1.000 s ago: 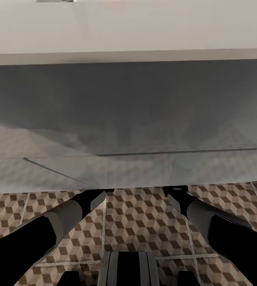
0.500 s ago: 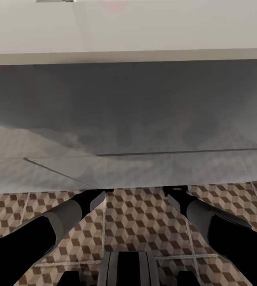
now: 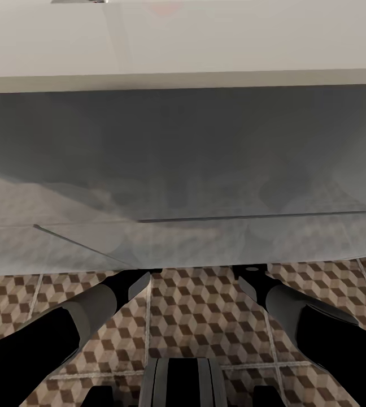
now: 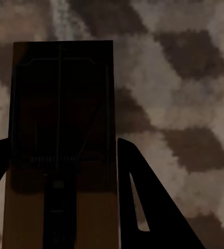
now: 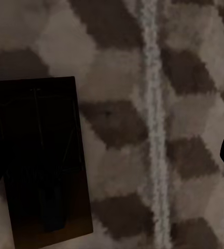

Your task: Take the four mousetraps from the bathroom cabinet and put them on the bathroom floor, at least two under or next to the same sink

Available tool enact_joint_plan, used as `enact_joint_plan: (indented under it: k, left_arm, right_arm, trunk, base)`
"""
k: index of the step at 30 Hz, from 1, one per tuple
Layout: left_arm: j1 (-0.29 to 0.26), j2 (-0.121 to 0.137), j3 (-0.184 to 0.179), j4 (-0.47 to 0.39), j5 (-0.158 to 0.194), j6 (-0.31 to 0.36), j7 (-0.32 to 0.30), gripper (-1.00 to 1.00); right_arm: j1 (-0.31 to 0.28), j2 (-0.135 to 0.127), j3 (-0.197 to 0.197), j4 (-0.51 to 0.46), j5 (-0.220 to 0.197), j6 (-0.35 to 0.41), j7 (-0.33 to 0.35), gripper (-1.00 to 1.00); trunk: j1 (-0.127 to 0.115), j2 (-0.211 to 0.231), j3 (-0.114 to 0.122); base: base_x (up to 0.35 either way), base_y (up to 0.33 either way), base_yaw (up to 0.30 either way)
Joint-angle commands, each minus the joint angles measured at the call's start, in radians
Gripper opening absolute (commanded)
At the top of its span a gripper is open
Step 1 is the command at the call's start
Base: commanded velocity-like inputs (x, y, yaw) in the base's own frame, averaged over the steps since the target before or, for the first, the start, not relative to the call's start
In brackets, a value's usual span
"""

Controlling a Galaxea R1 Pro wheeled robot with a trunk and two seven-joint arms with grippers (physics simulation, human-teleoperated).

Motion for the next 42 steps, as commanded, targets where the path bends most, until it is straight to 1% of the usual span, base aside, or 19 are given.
enact_joint_plan:
  k: [1, 2, 3, 42]
  left_arm:
    - [-0.054, 0.001, -0.004, -0.002, 0.005, 0.004, 0.007, -1.00]
    - [-0.054, 0.001, -0.004, -0.002, 0.005, 0.004, 0.007, -1.00]
    - [-0.053, 0.000, -0.004, -0.002, 0.005, 0.004, 0.007, 1.00]
    - [-0.054, 0.001, -0.002, -0.004, 0.004, -0.003, 0.007, 1.00]
  right_arm:
    - [0.000, 0.000, 0.008, -0.001, -0.010, -0.001, -0.005, 1.00]
    - [0.000, 0.000, 0.008, -0.001, -0.010, -0.001, -0.005, 1.00]
    - [0.000, 0.000, 0.008, -0.001, -0.010, -0.001, -0.005, 1.00]
    - [0.000, 0.000, 0.008, -0.001, -0.010, -0.002, -0.005, 1.00]
  trunk:
    - [0.000, 0.000, 0.000]
    - [0.000, 0.000, 0.000]
    - [0.000, 0.000, 0.000]
    - [0.000, 0.000, 0.000]
  base:
    - [0.000, 0.000, 0.000]
    - [0.000, 0.000, 0.000]
    - [0.000, 0.000, 0.000]
    - [0.000, 0.000, 0.000]
